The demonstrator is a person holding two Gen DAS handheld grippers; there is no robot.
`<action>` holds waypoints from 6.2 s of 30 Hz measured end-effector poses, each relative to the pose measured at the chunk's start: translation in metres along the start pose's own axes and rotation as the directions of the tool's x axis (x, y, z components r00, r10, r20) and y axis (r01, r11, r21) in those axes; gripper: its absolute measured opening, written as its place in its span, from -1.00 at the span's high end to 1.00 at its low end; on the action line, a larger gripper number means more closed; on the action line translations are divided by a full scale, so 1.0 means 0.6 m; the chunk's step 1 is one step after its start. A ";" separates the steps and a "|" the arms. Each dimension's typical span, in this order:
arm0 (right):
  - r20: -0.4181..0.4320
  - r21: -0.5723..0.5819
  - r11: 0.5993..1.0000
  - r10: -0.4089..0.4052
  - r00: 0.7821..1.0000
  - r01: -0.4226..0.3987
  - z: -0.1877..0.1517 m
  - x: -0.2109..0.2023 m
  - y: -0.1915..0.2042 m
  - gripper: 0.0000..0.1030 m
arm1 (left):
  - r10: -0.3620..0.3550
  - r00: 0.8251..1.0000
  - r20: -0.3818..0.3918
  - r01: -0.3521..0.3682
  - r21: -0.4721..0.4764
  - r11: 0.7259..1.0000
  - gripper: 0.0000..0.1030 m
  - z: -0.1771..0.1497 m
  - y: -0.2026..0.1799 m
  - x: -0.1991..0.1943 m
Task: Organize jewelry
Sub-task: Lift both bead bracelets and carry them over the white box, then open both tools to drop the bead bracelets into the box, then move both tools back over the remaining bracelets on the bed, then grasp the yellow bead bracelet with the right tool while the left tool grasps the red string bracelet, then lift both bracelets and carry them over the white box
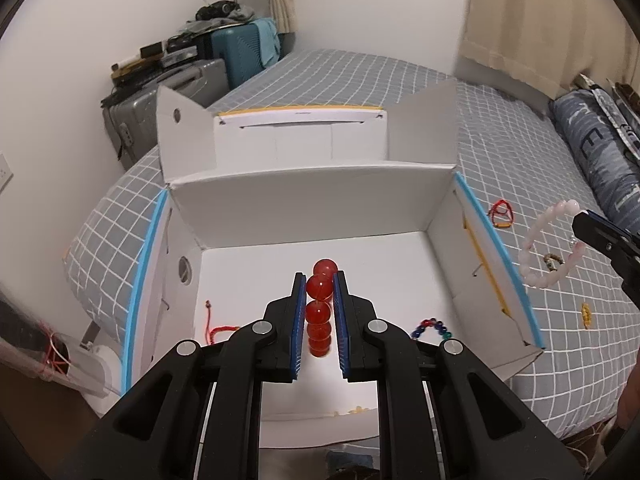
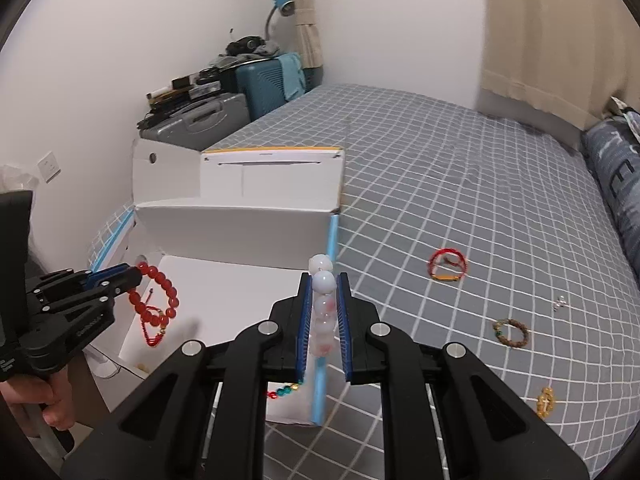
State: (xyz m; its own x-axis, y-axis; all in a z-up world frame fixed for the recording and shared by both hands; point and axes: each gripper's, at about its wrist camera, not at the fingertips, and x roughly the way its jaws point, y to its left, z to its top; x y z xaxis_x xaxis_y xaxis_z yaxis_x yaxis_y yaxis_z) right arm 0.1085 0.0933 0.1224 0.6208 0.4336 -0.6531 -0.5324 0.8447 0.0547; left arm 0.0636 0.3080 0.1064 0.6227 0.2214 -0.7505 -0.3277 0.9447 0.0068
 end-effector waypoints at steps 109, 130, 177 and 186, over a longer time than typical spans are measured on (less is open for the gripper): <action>-0.283 0.227 0.872 -0.367 0.886 0.434 -0.257 0.063 -0.477 -0.85 | -0.151 0.986 -0.074 0.158 0.108 0.981 -0.89 0.081 -0.521 0.277; -0.312 0.272 0.867 -0.331 0.891 0.417 -0.304 0.117 -0.504 -0.84 | -0.078 0.990 -0.117 0.091 0.115 0.989 -0.88 0.110 -0.560 0.436; -0.254 0.294 0.874 -0.320 0.913 0.388 -0.292 0.074 -0.475 0.72 | -0.171 0.976 -0.131 0.186 0.113 0.976 0.75 0.095 -0.550 0.383; -0.231 0.301 0.869 -0.333 0.914 0.393 -0.284 0.055 -0.474 0.72 | -0.207 0.973 -0.101 0.219 0.134 0.966 0.75 0.079 -0.546 0.319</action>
State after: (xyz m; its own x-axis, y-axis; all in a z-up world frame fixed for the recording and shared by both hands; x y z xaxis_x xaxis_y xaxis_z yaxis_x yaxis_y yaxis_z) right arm 0.1823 -0.1858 -0.0437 0.6119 0.0421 -0.7898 -0.0457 0.9988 0.0178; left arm 0.3239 0.0521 -0.0081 0.6019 -0.0045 -0.7986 -0.0847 0.9940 -0.0695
